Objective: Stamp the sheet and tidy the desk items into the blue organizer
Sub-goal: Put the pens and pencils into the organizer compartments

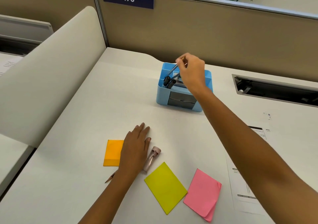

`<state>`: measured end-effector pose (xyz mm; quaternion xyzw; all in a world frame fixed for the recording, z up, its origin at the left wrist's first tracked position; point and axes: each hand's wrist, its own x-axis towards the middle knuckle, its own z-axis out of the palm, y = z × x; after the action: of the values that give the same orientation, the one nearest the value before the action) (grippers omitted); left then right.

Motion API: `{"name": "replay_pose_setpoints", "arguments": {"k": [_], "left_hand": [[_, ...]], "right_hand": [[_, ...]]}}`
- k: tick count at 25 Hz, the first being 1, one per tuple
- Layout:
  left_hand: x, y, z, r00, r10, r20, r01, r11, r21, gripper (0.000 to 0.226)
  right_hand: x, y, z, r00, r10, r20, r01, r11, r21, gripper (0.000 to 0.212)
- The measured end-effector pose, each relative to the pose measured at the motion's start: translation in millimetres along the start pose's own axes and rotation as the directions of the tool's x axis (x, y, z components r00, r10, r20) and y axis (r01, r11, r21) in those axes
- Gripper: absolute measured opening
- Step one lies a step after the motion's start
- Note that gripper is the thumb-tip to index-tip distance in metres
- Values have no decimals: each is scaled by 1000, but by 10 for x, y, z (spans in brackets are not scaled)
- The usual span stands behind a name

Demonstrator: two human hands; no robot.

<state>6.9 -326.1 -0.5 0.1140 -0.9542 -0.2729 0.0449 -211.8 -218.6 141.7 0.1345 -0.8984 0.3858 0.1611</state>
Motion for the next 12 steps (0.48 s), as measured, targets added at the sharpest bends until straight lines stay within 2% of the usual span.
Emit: {"name": "replay_pose_setpoints", "arguments": {"k": [2, 7, 10, 12], "left_hand": [[-22, -35, 33, 999, 34, -41, -33, 999, 29, 58], [-52, -75, 58, 993, 64, -94, -58, 996, 62, 61], [-58, -87, 52, 997, 58, -53, -56, 997, 44, 61], [-56, -92, 47, 996, 79, -45, -78, 997, 29, 62]], "right_hand": [[36, 32, 50, 994, -1, 111, 10, 996, -86, 15], [92, 17, 74, 940, 40, 338, 33, 978, -205, 13], [89, 20, 115, 941, 46, 336, 43, 967, -253, 16], [39, 27, 98, 962, 38, 271, 33, 967, -252, 18]]}}
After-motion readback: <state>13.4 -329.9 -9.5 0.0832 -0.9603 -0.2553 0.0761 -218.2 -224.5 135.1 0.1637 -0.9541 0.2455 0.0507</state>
